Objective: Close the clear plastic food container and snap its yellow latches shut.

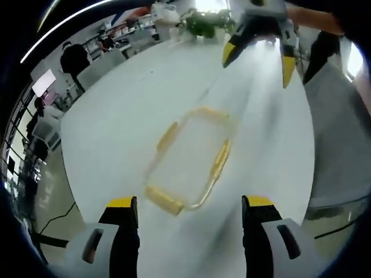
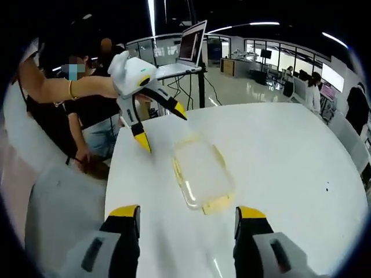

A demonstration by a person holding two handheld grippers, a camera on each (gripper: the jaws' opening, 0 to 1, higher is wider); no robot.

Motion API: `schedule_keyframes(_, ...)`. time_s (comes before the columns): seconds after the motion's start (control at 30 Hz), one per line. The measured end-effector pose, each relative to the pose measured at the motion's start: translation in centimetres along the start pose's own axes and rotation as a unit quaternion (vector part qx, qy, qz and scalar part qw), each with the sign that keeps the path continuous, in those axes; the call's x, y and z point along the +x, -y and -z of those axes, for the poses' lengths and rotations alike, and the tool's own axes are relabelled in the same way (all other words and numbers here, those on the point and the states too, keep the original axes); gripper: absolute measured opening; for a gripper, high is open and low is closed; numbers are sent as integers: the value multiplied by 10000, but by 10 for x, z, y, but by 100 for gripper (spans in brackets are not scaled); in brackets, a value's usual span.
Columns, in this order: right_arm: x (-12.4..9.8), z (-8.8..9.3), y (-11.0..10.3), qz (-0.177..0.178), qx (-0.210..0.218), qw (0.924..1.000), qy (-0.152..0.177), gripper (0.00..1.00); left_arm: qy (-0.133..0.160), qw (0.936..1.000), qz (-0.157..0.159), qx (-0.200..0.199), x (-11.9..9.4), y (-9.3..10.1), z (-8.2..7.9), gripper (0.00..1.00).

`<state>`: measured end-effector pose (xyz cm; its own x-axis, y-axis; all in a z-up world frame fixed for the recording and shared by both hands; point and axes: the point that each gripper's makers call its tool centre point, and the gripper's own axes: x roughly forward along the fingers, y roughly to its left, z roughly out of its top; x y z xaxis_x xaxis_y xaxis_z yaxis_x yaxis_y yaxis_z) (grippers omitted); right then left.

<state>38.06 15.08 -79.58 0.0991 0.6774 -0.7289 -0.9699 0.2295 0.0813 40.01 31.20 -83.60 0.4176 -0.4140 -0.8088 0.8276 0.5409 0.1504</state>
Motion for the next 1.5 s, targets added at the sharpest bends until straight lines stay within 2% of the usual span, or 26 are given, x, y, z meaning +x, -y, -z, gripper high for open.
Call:
schedule_keyframes(0.33,16,6,11,-173,-517,9975,-458,63,-112,9994,229,227,11,-7,3,72)
schedule_keyframes(0.47,23,10,18,-220,-655,9957,-615,63,-249,9977,419,478,16,-8,5,72)
schedule_keyframes(0.57,28,12,22,-254,-790,9940,-719,61,-307,9968,541,496,17,-7,2,71)
schedule_keyframes(0.7,36,16,26,-314,-936,9914,-863,59,-334,9946,665,719,20,-6,-4,70)
schedule_keyframes(0.83,44,17,34,-340,-1009,9894,-985,58,-473,9923,741,874,24,-9,-2,69)
schedule_keyframes(0.9,47,17,37,-340,-1025,9888,-1034,58,-504,9923,622,944,24,-14,-2,67)
schedule_keyframes(1.0,51,19,40,-363,-1058,9875,-1114,58,-480,9935,652,800,25,-18,-2,67)
schedule_keyframes(1.17,59,25,43,-418,-1260,9824,-1313,58,-615,9922,649,871,28,-22,5,67)
schedule_keyframes(1.4,71,34,47,-437,-1615,9707,-1724,57,-751,9896,659,1039,34,-27,12,65)
schedule_keyframes(1.5,74,38,50,-418,-1705,9662,-1890,52,-856,9863,671,1238,36,-31,13,62)
